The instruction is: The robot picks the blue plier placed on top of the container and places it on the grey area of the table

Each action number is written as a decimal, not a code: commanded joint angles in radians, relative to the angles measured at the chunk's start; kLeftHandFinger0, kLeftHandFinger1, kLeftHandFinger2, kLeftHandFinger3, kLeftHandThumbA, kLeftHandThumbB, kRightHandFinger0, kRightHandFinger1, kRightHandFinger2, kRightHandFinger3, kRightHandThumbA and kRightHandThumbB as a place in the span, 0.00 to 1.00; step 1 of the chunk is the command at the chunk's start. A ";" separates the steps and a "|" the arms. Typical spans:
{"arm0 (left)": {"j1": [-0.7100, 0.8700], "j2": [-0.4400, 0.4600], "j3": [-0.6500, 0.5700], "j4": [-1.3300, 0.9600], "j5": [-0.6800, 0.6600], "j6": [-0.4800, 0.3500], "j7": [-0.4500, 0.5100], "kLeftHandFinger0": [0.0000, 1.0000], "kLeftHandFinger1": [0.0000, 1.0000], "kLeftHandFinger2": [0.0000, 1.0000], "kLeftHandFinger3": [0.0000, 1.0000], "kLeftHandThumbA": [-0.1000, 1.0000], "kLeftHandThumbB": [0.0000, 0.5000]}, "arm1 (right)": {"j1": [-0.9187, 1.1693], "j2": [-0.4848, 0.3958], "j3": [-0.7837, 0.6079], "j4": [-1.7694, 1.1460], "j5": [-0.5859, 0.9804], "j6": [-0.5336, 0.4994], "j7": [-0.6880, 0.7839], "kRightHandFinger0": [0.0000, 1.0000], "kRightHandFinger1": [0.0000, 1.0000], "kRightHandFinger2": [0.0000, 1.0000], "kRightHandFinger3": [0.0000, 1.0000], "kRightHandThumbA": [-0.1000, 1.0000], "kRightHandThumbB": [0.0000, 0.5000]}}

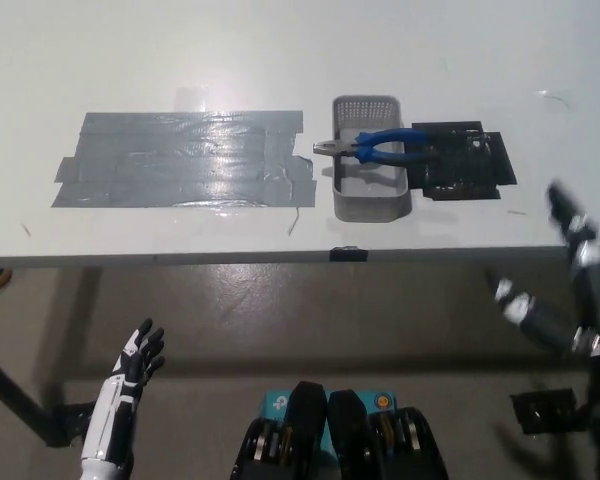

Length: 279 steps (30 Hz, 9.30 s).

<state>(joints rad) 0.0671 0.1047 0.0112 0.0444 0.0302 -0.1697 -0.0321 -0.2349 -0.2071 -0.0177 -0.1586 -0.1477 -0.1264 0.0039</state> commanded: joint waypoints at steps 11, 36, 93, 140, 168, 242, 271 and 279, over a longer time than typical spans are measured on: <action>-0.004 0.009 0.008 -0.008 0.005 -0.055 0.005 1.00 1.00 1.00 1.00 1.00 0.15 | -0.682 -0.244 0.293 0.410 -0.096 0.439 0.437 1.00 1.00 1.00 1.00 0.77 0.49; 0.002 0.022 0.004 -0.021 0.062 -0.079 0.014 1.00 1.00 1.00 1.00 1.00 0.22 | -1.171 -0.052 0.666 1.130 -0.209 0.325 0.673 1.00 1.00 1.00 1.00 1.00 0.58; -0.018 0.048 -0.006 -0.004 0.085 -0.122 -0.001 1.00 1.00 1.00 1.00 1.00 0.18 | -1.320 0.029 0.644 1.359 -0.385 0.313 0.603 1.00 1.00 1.00 1.00 0.97 0.68; -0.023 0.050 -0.024 -0.058 0.095 -0.090 -0.010 1.00 0.92 0.76 1.00 1.00 0.27 | -1.087 0.146 0.697 1.525 -0.473 0.240 0.150 0.50 0.60 0.71 1.00 0.05 0.41; -0.037 0.046 -0.016 -0.023 0.088 -0.110 0.000 1.00 1.00 1.00 1.00 1.00 0.29 | -1.147 0.033 0.689 1.427 -0.537 0.021 -0.278 0.11 0.58 0.98 0.36 0.00 0.38; -0.055 0.040 -0.070 -0.030 0.111 -0.091 -0.051 1.00 1.00 1.00 1.00 1.00 0.53 | -1.229 0.286 0.541 1.545 -0.455 0.078 -0.114 1.00 1.00 1.00 1.00 0.98 0.92; -0.357 0.042 -0.012 0.091 0.056 -0.083 -0.032 1.00 1.00 1.00 1.00 1.00 0.37 | -0.839 -0.356 -0.054 0.218 0.004 0.163 0.228 1.00 1.00 1.00 1.00 1.00 0.61; -0.321 0.032 -0.014 0.060 0.046 -0.062 -0.038 1.00 1.00 1.00 1.00 1.00 0.34 | -0.441 -0.269 -0.192 -0.174 0.216 0.238 0.160 1.00 1.00 1.00 1.00 1.00 0.60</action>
<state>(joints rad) -0.2161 0.1327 -0.0369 0.1523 0.1232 -0.2426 -0.0847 -0.8726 -0.4385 -0.0133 0.1989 -0.3029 -0.0350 0.1152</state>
